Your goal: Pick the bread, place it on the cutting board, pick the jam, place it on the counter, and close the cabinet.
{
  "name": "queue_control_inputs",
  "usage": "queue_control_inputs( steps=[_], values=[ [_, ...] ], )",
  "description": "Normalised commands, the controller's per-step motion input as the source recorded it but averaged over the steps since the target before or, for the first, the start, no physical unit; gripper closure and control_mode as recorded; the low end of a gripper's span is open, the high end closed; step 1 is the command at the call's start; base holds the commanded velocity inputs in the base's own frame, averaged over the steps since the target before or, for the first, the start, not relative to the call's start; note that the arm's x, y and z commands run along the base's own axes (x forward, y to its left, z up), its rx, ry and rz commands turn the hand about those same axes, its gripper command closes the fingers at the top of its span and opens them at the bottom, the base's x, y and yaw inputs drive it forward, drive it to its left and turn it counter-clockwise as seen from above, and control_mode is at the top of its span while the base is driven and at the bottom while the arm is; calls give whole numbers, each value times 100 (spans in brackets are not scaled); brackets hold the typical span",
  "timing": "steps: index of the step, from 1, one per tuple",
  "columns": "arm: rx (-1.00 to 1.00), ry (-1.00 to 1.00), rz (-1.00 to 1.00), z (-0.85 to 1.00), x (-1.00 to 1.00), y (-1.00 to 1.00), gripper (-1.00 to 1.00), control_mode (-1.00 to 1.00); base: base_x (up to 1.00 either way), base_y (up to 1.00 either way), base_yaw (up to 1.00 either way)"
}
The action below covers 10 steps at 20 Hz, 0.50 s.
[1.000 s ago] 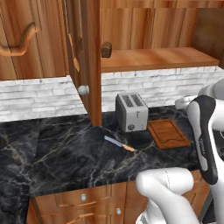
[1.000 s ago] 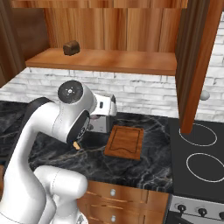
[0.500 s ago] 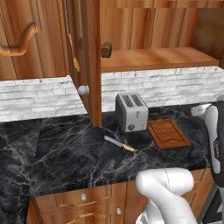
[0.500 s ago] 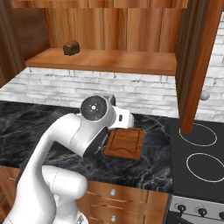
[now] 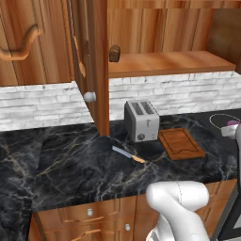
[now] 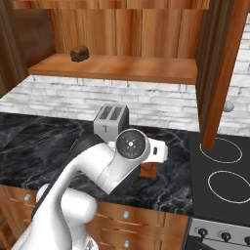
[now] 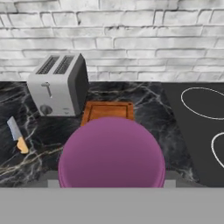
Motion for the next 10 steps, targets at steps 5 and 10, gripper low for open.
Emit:
queue_control_inputs(
  steps=[5, 10],
  values=[
    [0, 0, 0, -44, -8, -39, 100, -100, 0, 0, 0],
    [0, 0, 0, -46, 0, -30, 100, -100, 0, 0, 0]
  ],
)
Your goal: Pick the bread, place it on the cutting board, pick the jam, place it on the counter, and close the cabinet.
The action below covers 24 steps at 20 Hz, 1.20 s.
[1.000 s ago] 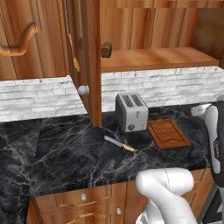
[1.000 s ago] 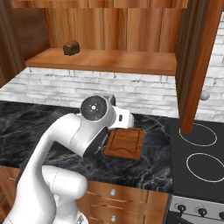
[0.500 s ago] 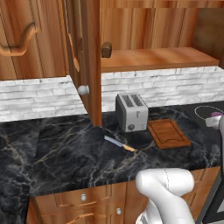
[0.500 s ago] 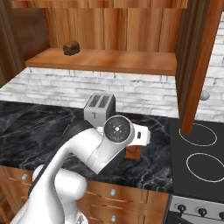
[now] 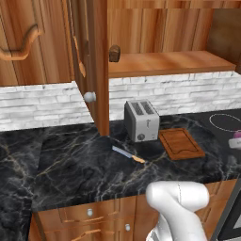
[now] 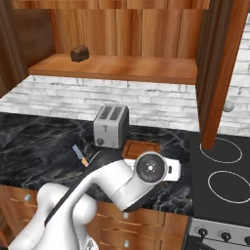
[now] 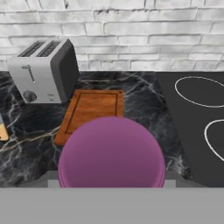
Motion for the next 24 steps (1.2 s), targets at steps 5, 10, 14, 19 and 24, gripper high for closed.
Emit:
queue_control_inputs(
  steps=[5, 10, 14, 19, 24],
  values=[
    [0, 0, 0, -41, 0, -28, 100, -100, 0, 0, 0],
    [0, 0, 0, -31, 0, -22, 100, -100, 0, 0, 0],
    [0, 0, 0, -22, 4, -14, 100, -100, 0, 0, 0],
    [0, 0, 0, -22, 10, -11, 100, -100, 0, 0, 0],
    [0, 0, 0, -28, 16, -7, 100, -100, 0, 0, 0]
  ],
)
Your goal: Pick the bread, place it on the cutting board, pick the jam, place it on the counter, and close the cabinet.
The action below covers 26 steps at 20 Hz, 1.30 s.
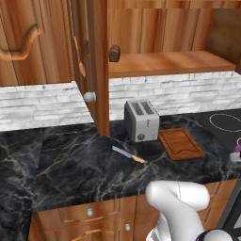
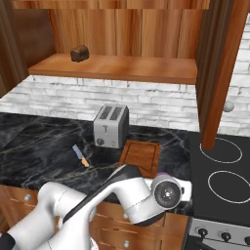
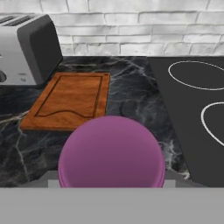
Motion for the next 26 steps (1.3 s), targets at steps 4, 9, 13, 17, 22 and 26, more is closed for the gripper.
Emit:
queue_control_inputs(
  steps=[4, 9, 13, 17, 22, 26],
  values=[
    [0, 0, 0, -31, 14, -4, 100, -100, 0, 0, 0],
    [0, 0, 0, -20, 12, -5, 100, -100, 0, 0, 0],
    [0, 0, 0, -14, 18, -1, 100, -100, 0, 0, 0],
    [0, 0, 0, -14, 23, 0, 100, -100, 0, 0, 0],
    [0, 0, 0, -14, 29, 0, 100, -100, 0, 0, 0],
    [0, 0, 0, -14, 30, -4, 100, -100, 0, 0, 0]
  ],
)
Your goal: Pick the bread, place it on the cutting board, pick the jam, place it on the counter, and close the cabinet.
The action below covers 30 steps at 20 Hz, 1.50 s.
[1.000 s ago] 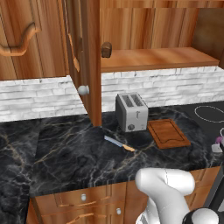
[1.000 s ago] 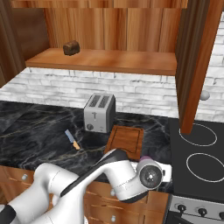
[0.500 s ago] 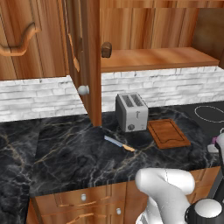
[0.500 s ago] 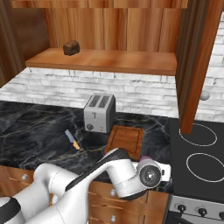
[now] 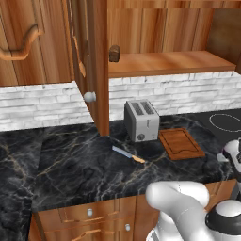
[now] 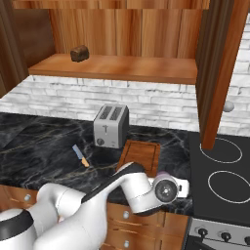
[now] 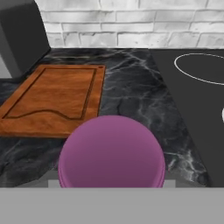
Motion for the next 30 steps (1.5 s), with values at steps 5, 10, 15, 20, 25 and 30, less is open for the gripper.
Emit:
queue_control_inputs(
  steps=[5, 10, 15, 20, 25, 30],
  values=[
    [0, 0, 0, -12, 27, -14, 100, -100, 0, 0, 0],
    [0, 0, 0, -12, 18, -18, 100, -100, 0, 0, 0],
    [0, 0, 0, -19, 6, -18, 100, -100, 0, 0, 0],
    [0, 0, 0, -19, 0, -7, 100, -100, 0, 0, 0],
    [0, 2, 0, -10, 0, -1, 100, -100, 0, 0, 0],
    [0, 4, 0, -5, 0, 0, 100, -100, 0, 0, 0]
  ],
)
